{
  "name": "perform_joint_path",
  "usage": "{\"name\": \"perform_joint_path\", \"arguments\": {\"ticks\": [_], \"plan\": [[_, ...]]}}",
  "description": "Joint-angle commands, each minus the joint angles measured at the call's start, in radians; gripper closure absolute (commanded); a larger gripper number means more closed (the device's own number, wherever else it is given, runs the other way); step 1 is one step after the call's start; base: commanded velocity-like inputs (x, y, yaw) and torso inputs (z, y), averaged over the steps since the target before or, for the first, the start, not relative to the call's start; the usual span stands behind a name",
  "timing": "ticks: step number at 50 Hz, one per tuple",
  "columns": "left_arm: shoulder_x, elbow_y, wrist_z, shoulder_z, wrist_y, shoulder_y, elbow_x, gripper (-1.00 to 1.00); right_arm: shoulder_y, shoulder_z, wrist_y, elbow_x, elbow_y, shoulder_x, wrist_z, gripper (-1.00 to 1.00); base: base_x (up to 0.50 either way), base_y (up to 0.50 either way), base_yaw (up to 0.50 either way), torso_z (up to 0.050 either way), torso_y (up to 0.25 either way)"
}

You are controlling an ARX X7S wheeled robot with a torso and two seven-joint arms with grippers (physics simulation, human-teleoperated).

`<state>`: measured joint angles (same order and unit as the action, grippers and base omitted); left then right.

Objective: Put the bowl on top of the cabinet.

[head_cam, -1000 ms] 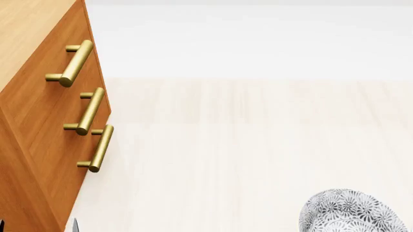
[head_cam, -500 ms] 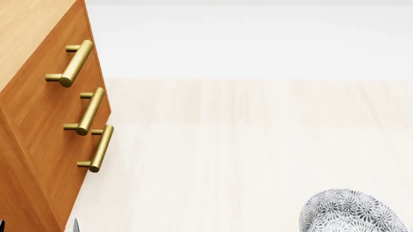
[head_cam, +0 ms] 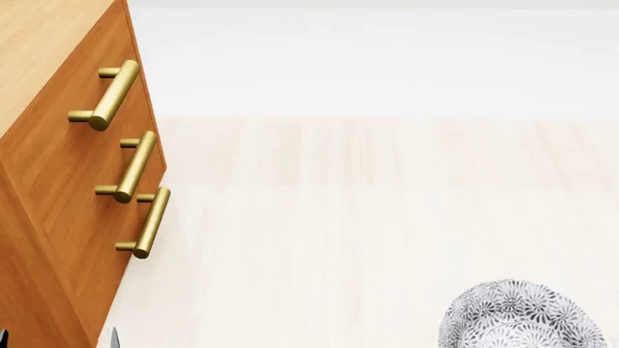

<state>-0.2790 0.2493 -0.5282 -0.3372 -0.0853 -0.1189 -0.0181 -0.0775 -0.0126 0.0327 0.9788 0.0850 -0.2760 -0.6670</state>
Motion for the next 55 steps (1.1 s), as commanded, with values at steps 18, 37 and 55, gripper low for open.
{"name": "perform_joint_path", "arguments": {"ticks": [18,37,55], "plan": [[-0.009,0.004,-0.012,-0.007,-0.001,-0.001,0.004,-1.00,0.018,-0.007,0.010,0.009,-0.023,-0.004,0.006,1.00,0.00,0.00,0.00,0.000,0.000],[-0.009,-0.010,-0.016,-0.017,0.001,0.010,0.004,-1.00,0.182,-0.001,0.149,-0.065,-0.247,-0.002,0.077,1.00,0.00,0.00,0.00,0.000,0.001],[-0.030,0.052,-0.010,-0.043,0.092,-0.001,-0.027,-1.00,0.159,-0.074,0.048,-0.262,-0.421,-0.065,-0.087,1.00,0.00,0.00,0.00,0.000,0.000]]}}
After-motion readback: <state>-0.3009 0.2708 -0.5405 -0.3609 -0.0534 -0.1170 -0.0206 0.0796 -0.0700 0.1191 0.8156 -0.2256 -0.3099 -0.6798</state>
